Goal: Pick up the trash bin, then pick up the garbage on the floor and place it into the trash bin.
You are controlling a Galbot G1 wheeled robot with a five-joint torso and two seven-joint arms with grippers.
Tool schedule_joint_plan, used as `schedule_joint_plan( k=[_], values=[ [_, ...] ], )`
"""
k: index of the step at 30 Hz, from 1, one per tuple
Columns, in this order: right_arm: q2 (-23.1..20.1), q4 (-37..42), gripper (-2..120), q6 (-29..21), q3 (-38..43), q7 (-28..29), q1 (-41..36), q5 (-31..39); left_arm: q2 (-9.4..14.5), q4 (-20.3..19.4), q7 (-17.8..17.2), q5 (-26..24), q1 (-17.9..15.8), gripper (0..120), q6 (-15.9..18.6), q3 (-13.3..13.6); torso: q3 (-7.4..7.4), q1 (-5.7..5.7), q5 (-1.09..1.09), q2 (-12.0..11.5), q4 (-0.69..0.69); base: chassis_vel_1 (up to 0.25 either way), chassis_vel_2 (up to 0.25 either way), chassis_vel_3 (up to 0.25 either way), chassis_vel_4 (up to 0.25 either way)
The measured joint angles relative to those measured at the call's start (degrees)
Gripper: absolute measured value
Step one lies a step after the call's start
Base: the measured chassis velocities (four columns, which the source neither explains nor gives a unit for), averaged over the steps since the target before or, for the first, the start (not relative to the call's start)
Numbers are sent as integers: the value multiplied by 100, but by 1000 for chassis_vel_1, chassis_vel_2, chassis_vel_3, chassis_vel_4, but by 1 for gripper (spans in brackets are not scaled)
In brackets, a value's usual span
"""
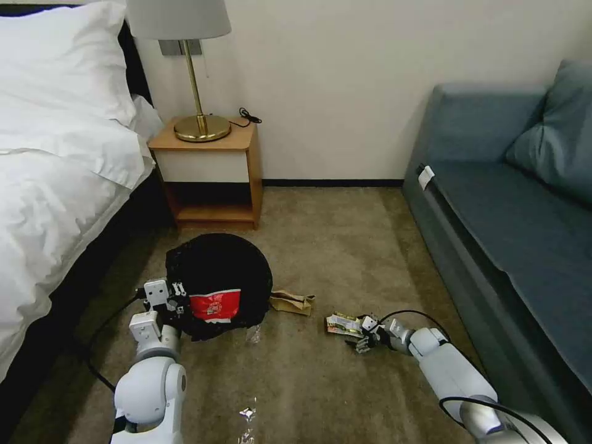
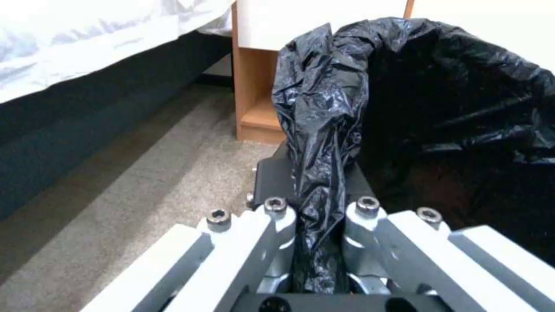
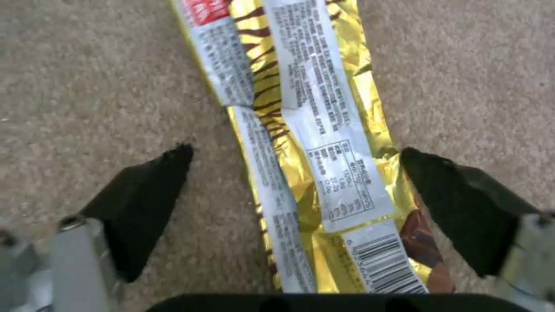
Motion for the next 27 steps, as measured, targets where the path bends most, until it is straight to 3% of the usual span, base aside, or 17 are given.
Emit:
schedule_joint_plan(
  k=[6, 8, 14, 16, 22, 25, 27],
  values=[
    [-3, -7, 78, 44, 5, 5, -46, 32, 0, -38, 0, -6, -2, 5, 0, 16, 0, 0, -2, 2, -1, 0, 0, 0, 0],
    [-2, -8, 67, 53, -3, 10, -73, 44, 0, -59, -3, -18, -3, 5, 0, 7, 0, 0, 0, 3, -2, 0, 0, 0, 0],
    [-2, -8, 51, 55, -23, 12, -76, 75, 0, -62, -11, -47, -42, 5, 11, -14, 2, 0, 6, 2, 2, 0, 0, 0, 0],
    [-3, -8, 48, 54, -23, 15, -71, 77, 0, -62, -10, -51, -44, 5, 11, -16, 2, 0, 6, 2, 6, 0, 0, 0, 0],
    [-6, -13, 34, 55, -27, 14, -79, 87, 0, -43, -21, -55, -60, 5, 11, -26, 2, 0, 5, 1, 2, 0, 0, 0, 0],
    [-7, -13, 26, 53, -9, 56, -72, 94, -1, -41, -11, -58, -70, 5, 13, -21, 3, 0, 10, 0, 9, 0, 0, 0, 0],
    [-7, -13, 21, 52, 3, 65, -77, 96, 1, -39, -23, -58, -72, 5, 15, -29, 3, 0, 4, -1, 3, 0, 0, 0, 0]
  ],
)
